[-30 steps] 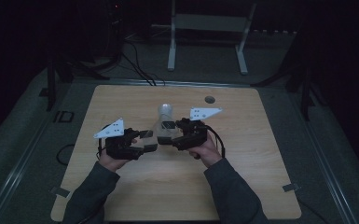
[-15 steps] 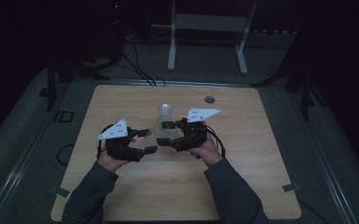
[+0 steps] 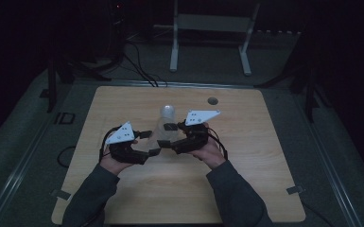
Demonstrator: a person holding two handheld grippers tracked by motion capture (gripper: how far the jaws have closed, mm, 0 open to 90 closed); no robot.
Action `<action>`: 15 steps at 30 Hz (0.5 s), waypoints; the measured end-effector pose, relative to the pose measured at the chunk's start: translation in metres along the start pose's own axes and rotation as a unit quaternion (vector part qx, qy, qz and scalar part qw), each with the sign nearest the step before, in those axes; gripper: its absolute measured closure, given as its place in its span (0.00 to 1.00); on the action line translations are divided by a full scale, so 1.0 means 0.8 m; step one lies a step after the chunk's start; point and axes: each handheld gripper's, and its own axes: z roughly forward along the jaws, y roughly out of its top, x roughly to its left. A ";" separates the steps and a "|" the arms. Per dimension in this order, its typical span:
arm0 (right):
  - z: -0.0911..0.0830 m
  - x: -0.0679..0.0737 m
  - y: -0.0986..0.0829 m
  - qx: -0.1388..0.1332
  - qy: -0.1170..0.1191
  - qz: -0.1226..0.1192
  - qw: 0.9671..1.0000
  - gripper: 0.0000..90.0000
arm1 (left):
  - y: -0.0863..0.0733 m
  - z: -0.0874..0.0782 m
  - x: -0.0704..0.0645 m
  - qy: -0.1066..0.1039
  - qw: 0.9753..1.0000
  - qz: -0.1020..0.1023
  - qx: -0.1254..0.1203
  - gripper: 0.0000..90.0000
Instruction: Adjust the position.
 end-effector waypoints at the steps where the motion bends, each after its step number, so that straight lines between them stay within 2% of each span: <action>1: 0.000 0.000 0.000 0.003 -0.002 -0.002 1.000 0.34 | 0.000 0.000 -0.001 0.003 1.000 0.002 0.002 0.32; 7: 0.003 0.004 0.004 0.019 -0.019 -0.014 1.000 0.34 | 0.002 0.004 -0.004 0.021 0.999 0.015 0.019 0.33; 9: 0.006 0.009 0.006 0.034 -0.030 -0.026 0.999 0.34 | 0.001 0.007 -0.006 0.027 0.999 0.018 0.024 0.34; 15: 0.010 0.014 0.008 0.050 -0.043 -0.036 0.997 0.33 | 0.000 0.010 -0.007 0.038 0.998 0.027 0.039 0.37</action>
